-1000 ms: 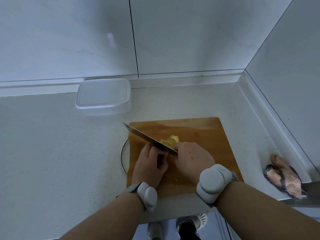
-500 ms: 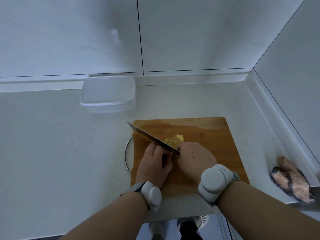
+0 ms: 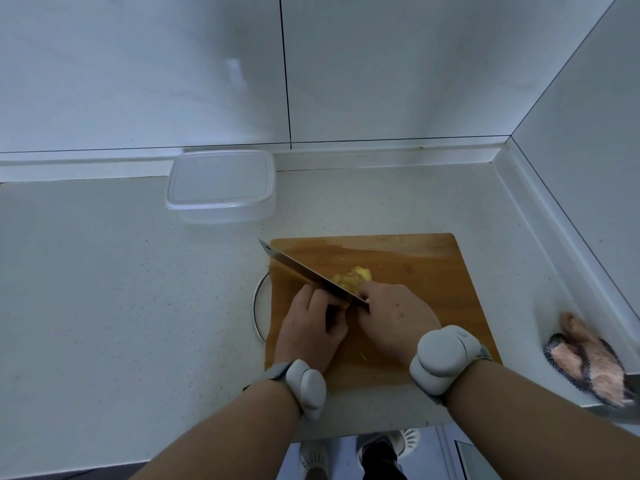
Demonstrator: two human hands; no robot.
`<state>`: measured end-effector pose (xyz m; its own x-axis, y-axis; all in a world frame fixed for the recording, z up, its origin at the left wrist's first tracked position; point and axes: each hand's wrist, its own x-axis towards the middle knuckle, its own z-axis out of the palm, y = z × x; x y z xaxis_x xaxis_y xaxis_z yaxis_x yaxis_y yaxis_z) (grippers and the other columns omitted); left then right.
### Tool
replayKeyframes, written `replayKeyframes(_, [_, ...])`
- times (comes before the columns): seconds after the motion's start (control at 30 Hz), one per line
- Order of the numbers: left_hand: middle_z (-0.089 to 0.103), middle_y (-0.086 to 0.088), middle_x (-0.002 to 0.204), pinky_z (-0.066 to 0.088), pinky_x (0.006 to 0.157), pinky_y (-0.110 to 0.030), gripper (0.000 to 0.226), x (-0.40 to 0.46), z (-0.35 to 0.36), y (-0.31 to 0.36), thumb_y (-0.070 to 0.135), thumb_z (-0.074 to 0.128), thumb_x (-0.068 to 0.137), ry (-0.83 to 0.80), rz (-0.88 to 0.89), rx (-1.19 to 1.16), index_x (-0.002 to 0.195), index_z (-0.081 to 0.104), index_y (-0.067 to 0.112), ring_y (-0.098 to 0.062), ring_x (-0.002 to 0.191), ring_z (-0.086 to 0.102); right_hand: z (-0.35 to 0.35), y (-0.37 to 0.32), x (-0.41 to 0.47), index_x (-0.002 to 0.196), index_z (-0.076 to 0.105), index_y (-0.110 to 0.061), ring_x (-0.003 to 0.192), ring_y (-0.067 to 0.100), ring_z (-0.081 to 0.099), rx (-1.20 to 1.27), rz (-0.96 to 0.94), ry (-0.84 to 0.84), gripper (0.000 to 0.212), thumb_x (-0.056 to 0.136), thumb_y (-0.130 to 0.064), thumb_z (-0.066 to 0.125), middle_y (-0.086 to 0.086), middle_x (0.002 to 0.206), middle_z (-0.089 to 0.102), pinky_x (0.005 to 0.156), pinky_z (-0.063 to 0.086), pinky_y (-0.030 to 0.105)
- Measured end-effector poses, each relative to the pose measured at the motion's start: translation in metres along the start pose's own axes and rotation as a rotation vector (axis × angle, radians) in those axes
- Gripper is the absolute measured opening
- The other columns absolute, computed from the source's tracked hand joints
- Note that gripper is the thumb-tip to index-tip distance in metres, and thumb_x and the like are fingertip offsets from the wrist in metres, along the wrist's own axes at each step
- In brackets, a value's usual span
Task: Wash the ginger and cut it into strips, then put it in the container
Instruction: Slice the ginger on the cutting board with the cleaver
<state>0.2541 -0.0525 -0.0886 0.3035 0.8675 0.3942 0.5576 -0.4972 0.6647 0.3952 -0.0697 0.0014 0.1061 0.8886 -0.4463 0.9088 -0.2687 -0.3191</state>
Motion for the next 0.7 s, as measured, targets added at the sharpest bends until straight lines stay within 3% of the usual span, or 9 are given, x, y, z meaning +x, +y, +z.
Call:
replayKeyframes(0.13, [0.057, 0.001, 0.093, 0.049, 0.064, -0.021, 0.016, 0.000, -0.001, 0.000, 0.015, 0.070, 0.077, -0.014, 0.002, -0.012, 0.090, 0.061, 0.015, -0.015, 0.080, 0.057, -0.005, -0.001, -0.005, 0.094, 0.061, -0.020, 0.069, 0.019, 0.062, 0.023, 0.004, 0.019, 0.012, 0.096, -0.021, 0.049, -0.001, 0.079, 0.062, 0.065, 0.057, 0.033])
replayKeyframes(0.37, [0.058, -0.001, 0.093, 0.051, 0.061, -0.024, 0.016, 0.000, -0.001, 0.001, 0.020, 0.067, 0.077, -0.013, 0.001, 0.014, 0.090, 0.060, 0.015, -0.016, 0.078, 0.057, -0.018, -0.002, -0.012, 0.103, 0.063, -0.021, 0.068, 0.015, 0.060, -0.001, 0.000, 0.003, 0.014, 0.097, -0.021, 0.050, -0.002, 0.080, 0.061, 0.062, 0.054, 0.027])
replayKeyframes(0.7, [0.058, -0.002, 0.095, 0.050, 0.064, -0.023, 0.016, 0.000, -0.001, 0.000, 0.017, 0.068, 0.077, -0.023, 0.009, 0.008, 0.091, 0.061, 0.014, -0.017, 0.081, 0.057, -0.012, -0.005, -0.007, 0.101, 0.064, -0.018, 0.071, 0.019, 0.064, -0.026, 0.035, -0.001, 0.015, 0.097, -0.018, 0.050, 0.001, 0.082, 0.064, 0.066, 0.057, 0.032])
